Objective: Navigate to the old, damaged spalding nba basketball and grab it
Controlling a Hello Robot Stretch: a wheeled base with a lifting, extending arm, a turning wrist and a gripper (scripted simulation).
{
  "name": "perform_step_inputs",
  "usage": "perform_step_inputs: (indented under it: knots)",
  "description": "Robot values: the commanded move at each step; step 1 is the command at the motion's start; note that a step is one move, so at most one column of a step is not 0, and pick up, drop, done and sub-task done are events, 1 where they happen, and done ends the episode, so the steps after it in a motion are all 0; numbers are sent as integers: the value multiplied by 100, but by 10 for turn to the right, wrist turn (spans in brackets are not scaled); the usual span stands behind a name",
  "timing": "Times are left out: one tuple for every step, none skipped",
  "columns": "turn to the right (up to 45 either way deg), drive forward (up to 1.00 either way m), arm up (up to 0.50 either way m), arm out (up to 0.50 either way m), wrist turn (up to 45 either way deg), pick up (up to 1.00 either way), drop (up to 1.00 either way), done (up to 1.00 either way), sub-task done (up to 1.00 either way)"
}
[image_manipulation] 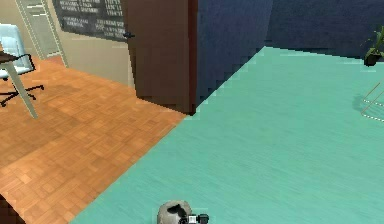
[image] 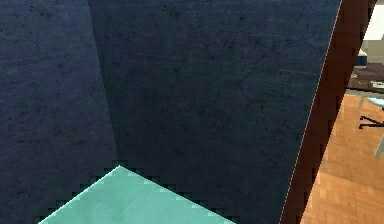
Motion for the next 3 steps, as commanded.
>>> perform_step_inputs:
  knots:
    - [0, 0, 0, 0, 450, 0, 0, 0, 0]
    - [0, 0, 0, 0, 450, 0, 0, 0, 0]
    - [0, 0, 0, 0, 450, 0, 0, 0, 0]
